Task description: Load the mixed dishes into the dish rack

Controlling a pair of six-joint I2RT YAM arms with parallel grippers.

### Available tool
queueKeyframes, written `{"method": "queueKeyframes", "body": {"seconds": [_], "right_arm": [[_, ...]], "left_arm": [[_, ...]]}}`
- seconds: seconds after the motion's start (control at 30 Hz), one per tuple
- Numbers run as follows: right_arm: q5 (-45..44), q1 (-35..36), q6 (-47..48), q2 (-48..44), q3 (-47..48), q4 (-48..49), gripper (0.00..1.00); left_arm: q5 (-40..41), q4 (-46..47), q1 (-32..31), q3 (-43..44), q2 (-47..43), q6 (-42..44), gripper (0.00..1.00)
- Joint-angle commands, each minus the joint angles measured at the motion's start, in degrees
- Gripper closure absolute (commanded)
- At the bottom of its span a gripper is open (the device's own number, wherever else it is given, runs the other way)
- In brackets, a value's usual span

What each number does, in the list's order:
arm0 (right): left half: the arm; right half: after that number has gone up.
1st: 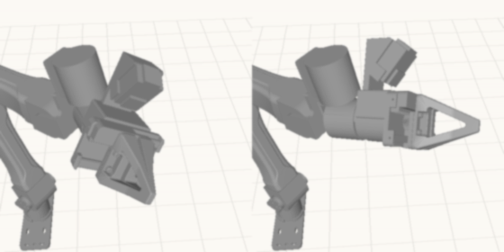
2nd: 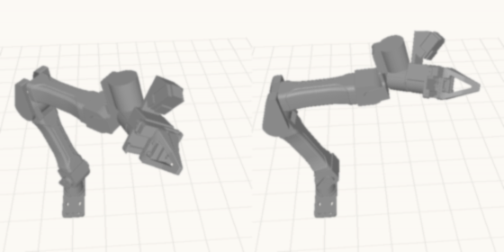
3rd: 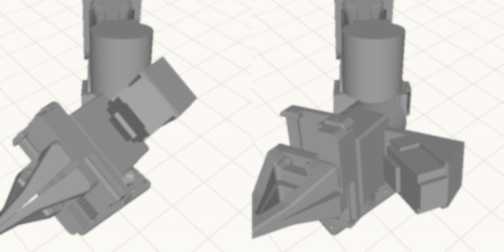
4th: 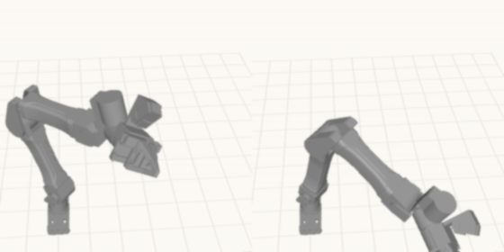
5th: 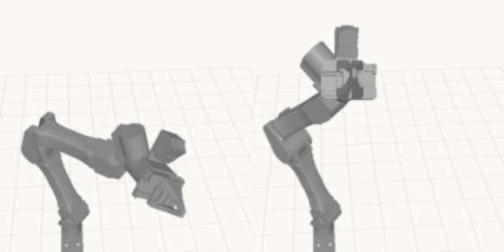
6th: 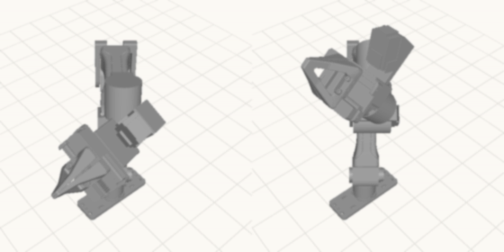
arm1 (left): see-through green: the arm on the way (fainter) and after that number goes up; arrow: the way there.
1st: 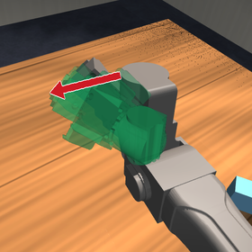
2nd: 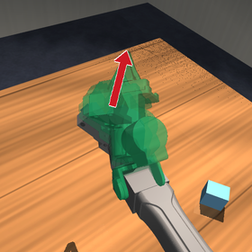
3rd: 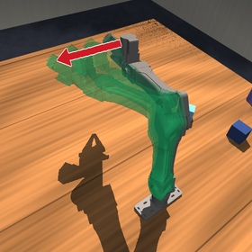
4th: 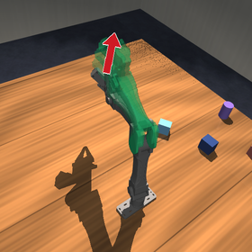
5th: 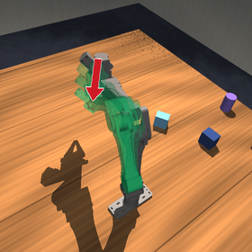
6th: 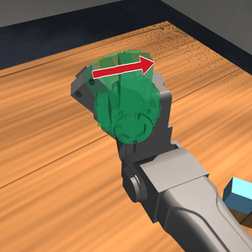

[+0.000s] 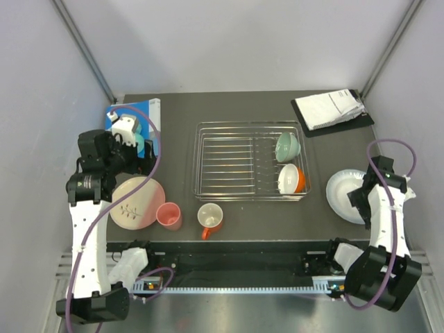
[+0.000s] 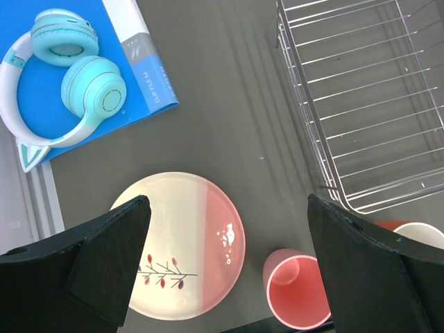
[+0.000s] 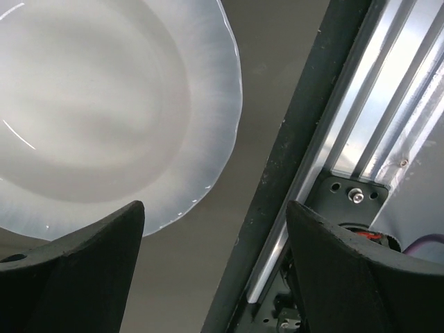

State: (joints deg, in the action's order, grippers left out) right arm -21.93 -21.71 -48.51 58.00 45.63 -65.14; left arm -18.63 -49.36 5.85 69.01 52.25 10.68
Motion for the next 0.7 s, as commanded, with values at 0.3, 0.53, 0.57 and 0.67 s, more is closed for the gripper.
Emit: {"method": "queueKeyframes", "body": {"seconds": [0.3,0.53,0.57,0.67], "right_arm": [[-1.6,-2.4,-2.6,2.6,-4.1,8.2,0.15],[-1.9,-1.9,-5.8,1.0,-6.4,11.6,0.10],[-2.1,-1.9,-6.2,1.1,-7.1,12.1,0.10],[-2.6,-1.9,-7.4,1.6,-9.5,15.2,0.09]], "left_arm": [[-0.8,1.2,-0.3,4.4,-1.6,1.9,0.01],[-0.1,-1.8,-0.3,8.1,-2.7,2.9,0.01],[0.6,-2.3,-0.3,8.3,-2.9,3.1,0.01],[1.6,-3.4,-0.3,8.7,-3.8,4.1,0.01]]}}
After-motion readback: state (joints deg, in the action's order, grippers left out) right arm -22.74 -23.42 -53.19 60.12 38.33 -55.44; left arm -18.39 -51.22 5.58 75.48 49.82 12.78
